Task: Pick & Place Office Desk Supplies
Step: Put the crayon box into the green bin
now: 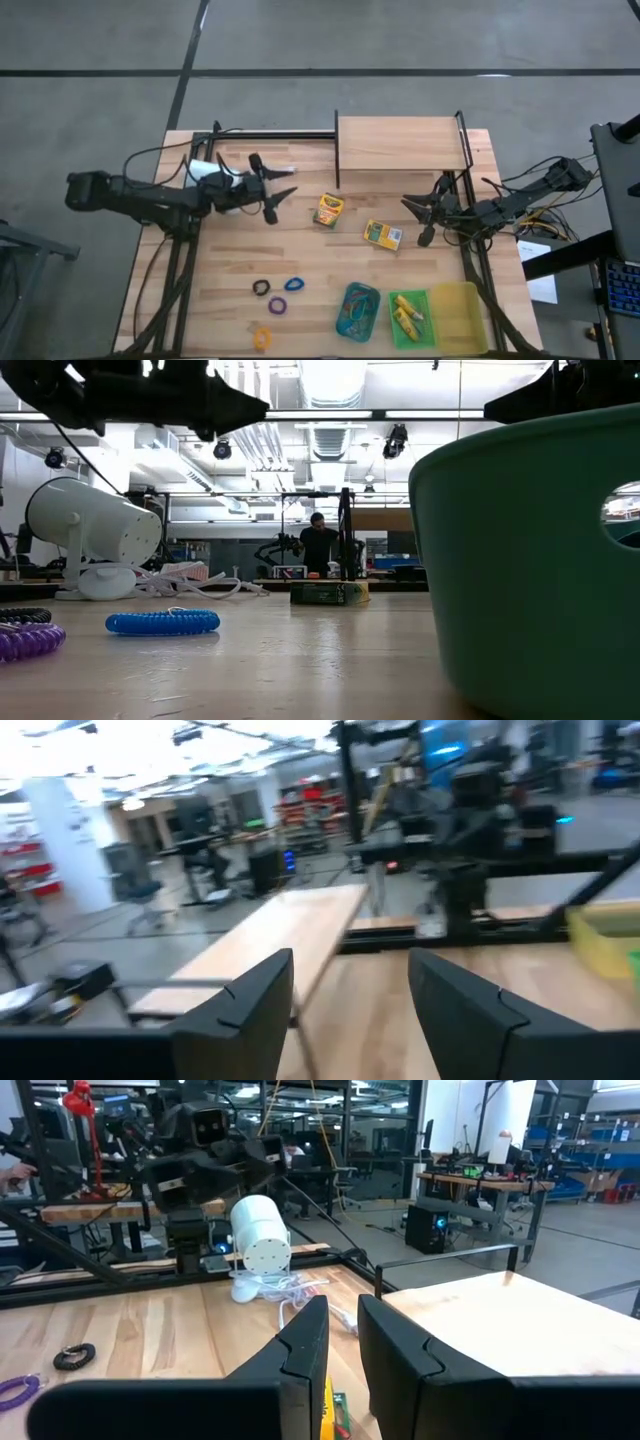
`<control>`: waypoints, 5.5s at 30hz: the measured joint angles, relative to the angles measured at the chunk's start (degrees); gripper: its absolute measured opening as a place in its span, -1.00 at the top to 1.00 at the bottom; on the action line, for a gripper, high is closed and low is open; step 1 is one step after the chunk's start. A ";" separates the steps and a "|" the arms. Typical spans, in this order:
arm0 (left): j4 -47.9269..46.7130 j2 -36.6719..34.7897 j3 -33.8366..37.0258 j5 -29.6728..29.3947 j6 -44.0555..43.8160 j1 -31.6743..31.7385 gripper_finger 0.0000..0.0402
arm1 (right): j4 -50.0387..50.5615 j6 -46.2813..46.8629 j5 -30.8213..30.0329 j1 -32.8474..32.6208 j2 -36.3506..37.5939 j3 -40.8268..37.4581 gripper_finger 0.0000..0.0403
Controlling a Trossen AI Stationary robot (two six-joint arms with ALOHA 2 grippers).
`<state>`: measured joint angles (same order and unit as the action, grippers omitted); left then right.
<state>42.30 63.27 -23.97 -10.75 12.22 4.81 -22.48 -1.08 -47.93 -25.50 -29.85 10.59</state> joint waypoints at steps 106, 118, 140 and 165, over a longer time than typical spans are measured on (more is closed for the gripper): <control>-26.02 -0.16 -0.13 23.88 -6.31 13.89 -0.01 | -0.48 14.61 0.29 0.00 0.04 0.00 0.73; -26.02 -0.16 -0.12 23.88 -6.33 13.89 -0.01 | 3.59 2.72 7.13 0.02 -2.31 6.64 0.73; -26.50 -0.16 -0.11 23.88 -6.33 13.91 -0.01 | 79.46 43.88 33.82 23.00 -38.59 49.93 0.73; -26.92 -0.16 -0.11 23.88 -6.33 13.91 -0.01 | 79.19 55.59 29.43 19.59 -67.79 59.97 0.18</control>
<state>15.38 63.11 -24.08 13.13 5.89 18.72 56.71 54.51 -18.50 -5.90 -97.63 70.56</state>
